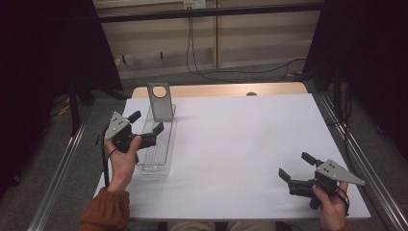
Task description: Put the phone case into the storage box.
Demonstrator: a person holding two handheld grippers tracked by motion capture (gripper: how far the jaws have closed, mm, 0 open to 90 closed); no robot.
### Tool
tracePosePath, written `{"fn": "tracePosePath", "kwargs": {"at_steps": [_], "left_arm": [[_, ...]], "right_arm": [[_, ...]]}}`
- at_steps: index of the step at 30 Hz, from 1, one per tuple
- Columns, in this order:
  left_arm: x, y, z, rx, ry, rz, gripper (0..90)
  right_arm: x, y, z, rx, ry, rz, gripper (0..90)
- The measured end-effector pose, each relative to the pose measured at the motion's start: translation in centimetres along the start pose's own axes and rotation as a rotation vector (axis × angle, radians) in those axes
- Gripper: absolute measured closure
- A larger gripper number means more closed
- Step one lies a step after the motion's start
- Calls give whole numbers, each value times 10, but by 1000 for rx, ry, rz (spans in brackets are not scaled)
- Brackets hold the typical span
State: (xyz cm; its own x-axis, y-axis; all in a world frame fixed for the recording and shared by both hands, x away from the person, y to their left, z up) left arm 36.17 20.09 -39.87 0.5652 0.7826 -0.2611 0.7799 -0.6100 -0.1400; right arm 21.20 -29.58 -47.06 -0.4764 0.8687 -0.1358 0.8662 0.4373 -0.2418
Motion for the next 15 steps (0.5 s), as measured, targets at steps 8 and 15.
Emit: {"fn": "tracePosePath", "kwargs": {"at_steps": [8, 15], "left_arm": [[-6, -16, 9, 28, -23, 6, 28], [-14, -31, 17, 9, 5, -6, 27]], "right_arm": [[0, 0, 0, -1, -6, 1, 0], [0, 0, 0, -2, -10, -2, 0]]}}
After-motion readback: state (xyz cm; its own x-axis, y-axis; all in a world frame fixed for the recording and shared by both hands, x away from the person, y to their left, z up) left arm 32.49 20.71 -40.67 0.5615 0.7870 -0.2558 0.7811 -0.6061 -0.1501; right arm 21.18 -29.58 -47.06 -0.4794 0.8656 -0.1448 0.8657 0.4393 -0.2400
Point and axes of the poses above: each handheld gripper's, and its own axes: y roughly forward along the jaws, z roughly out of its underside, x roughly to its left, the point moved 2 cm from there along y, roughly forward along the jaws, and after that the axes turned 13 degrees about -y, right-handed, at the moved point
